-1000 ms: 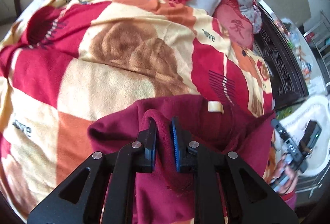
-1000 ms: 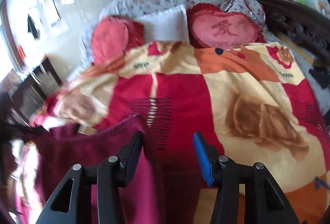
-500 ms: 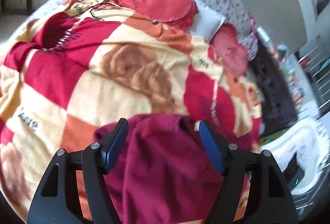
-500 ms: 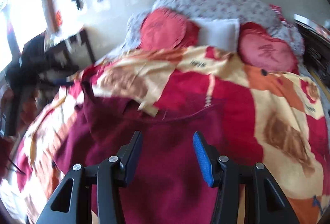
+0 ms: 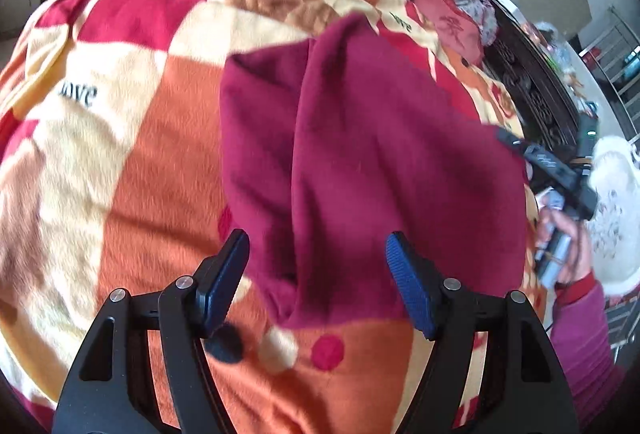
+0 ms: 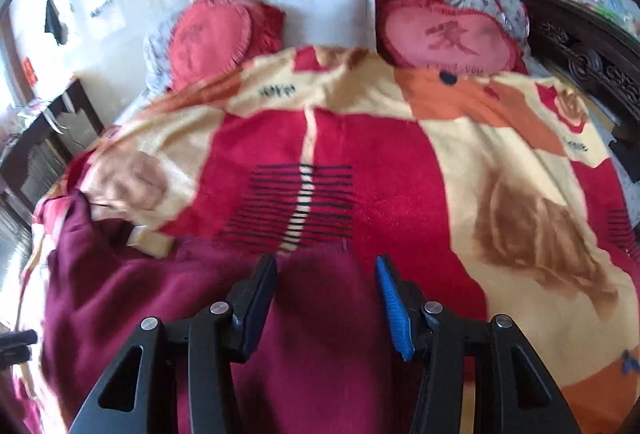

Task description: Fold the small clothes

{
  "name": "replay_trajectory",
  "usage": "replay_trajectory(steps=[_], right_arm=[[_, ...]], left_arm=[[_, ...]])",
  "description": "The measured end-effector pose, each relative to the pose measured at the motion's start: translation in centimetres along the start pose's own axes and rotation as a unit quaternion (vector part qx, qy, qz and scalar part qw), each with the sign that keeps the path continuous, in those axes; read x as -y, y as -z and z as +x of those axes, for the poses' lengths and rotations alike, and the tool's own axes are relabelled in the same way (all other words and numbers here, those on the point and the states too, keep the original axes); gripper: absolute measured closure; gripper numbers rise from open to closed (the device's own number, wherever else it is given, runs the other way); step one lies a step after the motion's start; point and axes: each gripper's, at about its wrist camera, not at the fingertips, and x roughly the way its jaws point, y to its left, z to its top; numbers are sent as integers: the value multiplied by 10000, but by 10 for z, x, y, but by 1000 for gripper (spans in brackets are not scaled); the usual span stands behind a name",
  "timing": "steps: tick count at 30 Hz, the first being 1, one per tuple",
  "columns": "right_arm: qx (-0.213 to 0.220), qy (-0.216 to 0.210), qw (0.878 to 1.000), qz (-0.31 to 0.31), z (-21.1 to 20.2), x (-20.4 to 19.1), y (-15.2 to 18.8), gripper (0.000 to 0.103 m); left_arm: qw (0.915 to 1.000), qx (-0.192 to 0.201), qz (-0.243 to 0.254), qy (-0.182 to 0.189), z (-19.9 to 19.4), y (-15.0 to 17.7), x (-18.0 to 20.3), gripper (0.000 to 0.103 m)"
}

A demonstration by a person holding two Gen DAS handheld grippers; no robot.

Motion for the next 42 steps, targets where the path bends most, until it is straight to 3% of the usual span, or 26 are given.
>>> replay_trajectory(steps=[3, 6, 9, 11, 13, 16, 17, 18, 21, 25, 29, 31, 32, 33, 34, 36, 40, 42], right_arm=[[98, -435, 9990, -93, -41, -6, 20, 53], [17, -576, 9983, -91, -74, -6, 54, 53], [-329, -476, 9983, 23, -87, 1, 91, 53], [-554, -321, 9979, 28, -91, 6, 118, 53], [-708, -293, 9969, 163, -90, 12, 138, 53], [-916, -789, 9912, 546, -84, 19, 158, 53], [-948, -964, 9893, 546, -80, 16, 161, 67], [-968, -990, 9892, 479, -78, 15, 162, 85], [-844, -898, 9921, 237, -87, 8, 156, 95], [-577, -860, 9946, -88, -117, 3, 146, 97], [-1011, -545, 9932, -167, -93, 10, 153, 97], [-1066, -509, 9930, -64, -87, 13, 156, 95], [-951, -421, 9946, -61, -93, 13, 154, 86], [-846, -285, 9960, -77, -99, 14, 150, 68], [-695, -18, 9975, -98, -108, 15, 147, 59], [-479, 108, 9988, -87, -125, 16, 138, 56], [-237, -644, 9976, 98, -143, 2, 117, 56], [-216, -1015, 9946, 43, -136, -17, 104, 56]], left_arm=[[9999, -117, 90, 82, 4, 9, -2, 32], [9995, -163, 120, 229, 9, 13, -2, 32], [9992, -300, 217, 175, 19, 18, 0, 36], [9987, -367, 335, 59, 25, 19, 4, 59], [9982, -380, 464, -44, 28, 22, 8, 74], [9976, -287, 619, -123, 27, 24, 13, 92], [9978, -276, 597, -91, 24, 24, 12, 94], [9981, -257, 564, -64, 21, 25, 11, 94], [9985, -244, 490, -2, 6, 36, 3, 95], [9990, -227, 388, 16, -3, 61, -12, 95], [9996, -285, 20, 40, 3, 66, -28, 95], [9997, -212, 85, -44, -4, 64, -23, 95], [9993, -167, 234, -229, -11, 62, -17, 94], [9989, -147, 321, -304, -14, 61, -14, 94], [9981, -111, 439, -423, -19, 60, -10, 94], [9957, 103, 645, -663, -33, 54, -1, 94], [9903, 389, 927, -959, -45, 43, 16, 93], [9894, 430, 973, -988, -41, 37, 23, 79]])
